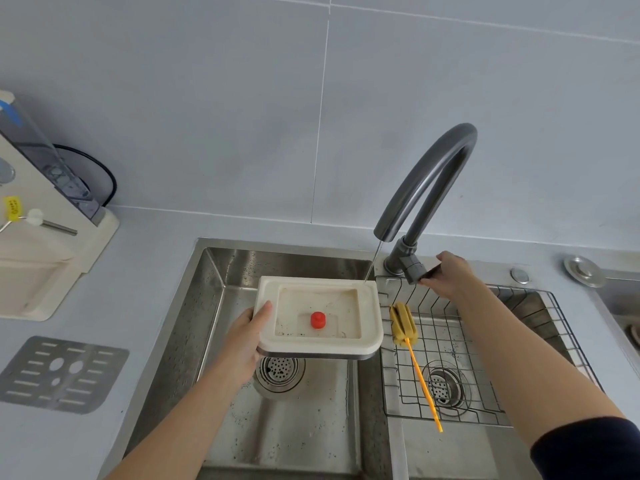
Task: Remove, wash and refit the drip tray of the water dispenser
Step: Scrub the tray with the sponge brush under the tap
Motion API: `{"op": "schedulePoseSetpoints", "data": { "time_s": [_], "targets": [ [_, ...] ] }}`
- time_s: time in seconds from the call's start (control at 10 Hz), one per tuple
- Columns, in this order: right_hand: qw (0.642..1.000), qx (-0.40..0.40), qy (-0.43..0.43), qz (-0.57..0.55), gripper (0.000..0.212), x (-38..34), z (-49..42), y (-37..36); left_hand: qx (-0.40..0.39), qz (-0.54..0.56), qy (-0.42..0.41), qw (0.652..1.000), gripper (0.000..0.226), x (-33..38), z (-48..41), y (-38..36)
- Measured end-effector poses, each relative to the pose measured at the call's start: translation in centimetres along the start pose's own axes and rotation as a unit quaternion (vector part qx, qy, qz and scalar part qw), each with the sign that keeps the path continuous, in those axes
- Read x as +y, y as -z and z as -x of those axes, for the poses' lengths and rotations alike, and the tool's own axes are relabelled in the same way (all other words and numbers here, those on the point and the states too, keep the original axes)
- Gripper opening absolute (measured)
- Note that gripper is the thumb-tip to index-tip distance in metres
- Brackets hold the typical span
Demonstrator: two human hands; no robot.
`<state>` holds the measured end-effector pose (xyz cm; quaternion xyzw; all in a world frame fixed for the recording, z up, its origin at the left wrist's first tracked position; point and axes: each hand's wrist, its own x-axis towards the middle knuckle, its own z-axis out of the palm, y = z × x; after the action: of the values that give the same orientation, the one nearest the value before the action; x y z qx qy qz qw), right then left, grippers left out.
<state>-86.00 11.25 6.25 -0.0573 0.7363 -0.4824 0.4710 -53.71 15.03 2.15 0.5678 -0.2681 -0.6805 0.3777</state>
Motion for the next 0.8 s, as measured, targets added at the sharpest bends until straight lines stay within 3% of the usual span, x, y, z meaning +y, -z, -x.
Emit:
{"op": "schedulePoseSetpoints", "data": {
  "time_s": [0.1, 0.3, 0.4, 0.6, 0.8],
  "targets": [
    [0.998, -0.052, -0.001, -0.024, 0.037, 0.2, 1.1, 0.5, -0.010, 0.000, 0.004, 1.000, 0.013, -0.1, 0.0, 0.0],
    [0.998, -0.016, 0.044, 0.052, 0.042, 1.9, 2.4, 1.0, -0.025, 0.005, 0.005, 1.000, 0.013, -0.5, -0.1, 0.3],
    [0.948, -0.042, 0.123, 0.291, 0.038, 3.4, 3.3, 3.2, -0.035, 0.012, 0.007, 0.999, 0.015, -0.6, -0.4, 0.4],
    [0.802, -0.096, 0.075, 0.585, 0.030, 9.1, 3.0, 6.8, -0.073, 0.015, 0.007, 0.997, 0.018, -1.0, -0.8, 0.1],
    [0.763, -0.096, 0.009, 0.639, 0.033, 14.2, 3.8, 6.9, -0.111, 0.012, 0.002, 0.994, 0.020, -1.2, -1.0, -1.0]
  ]
}}
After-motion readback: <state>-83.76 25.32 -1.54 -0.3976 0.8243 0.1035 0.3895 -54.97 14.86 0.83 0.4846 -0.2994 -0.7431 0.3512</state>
